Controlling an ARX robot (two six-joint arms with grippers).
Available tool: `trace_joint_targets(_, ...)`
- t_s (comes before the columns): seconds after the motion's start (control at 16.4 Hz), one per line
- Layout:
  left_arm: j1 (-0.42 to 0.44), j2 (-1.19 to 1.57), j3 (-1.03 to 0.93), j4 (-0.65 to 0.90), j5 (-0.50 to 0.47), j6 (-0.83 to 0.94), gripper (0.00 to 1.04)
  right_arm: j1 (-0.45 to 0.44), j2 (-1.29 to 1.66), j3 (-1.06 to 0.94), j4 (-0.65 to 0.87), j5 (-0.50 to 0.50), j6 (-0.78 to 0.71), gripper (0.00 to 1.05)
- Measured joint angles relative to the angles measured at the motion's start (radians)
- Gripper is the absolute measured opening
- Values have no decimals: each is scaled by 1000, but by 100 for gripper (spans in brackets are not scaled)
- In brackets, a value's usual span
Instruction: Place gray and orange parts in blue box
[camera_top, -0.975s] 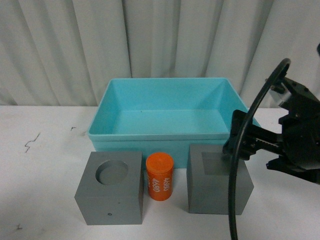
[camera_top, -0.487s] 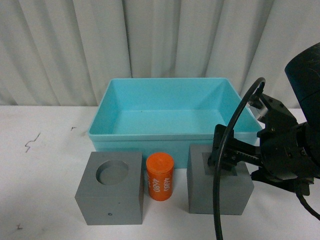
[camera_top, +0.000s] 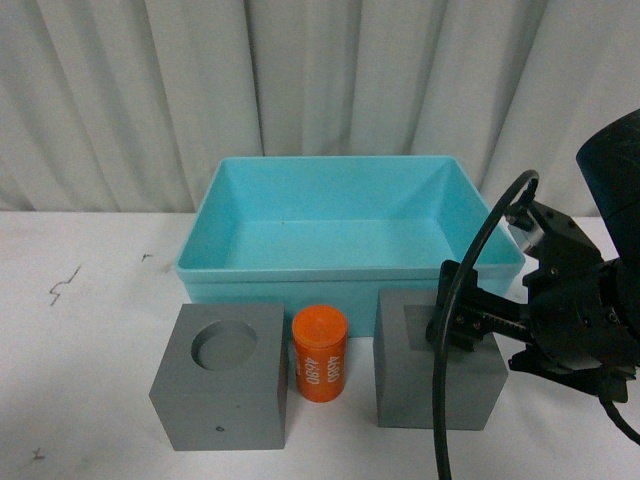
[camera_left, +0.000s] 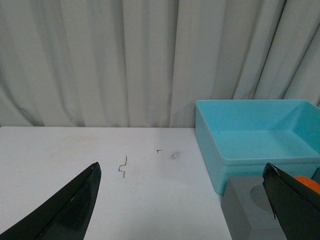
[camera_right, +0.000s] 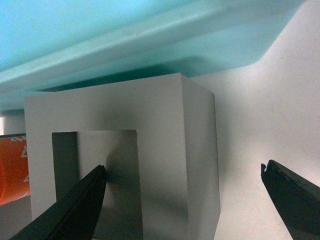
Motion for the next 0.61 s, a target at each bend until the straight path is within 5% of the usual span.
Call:
trace_joint_targets(0.43, 0, 0, 0, 0, 0, 0, 98, 1, -52, -15, -23, 16, -1, 30)
trace_joint_targets(0.61, 0, 0, 0, 0, 0, 0, 98, -5, -143, -35, -79, 31, -24, 18)
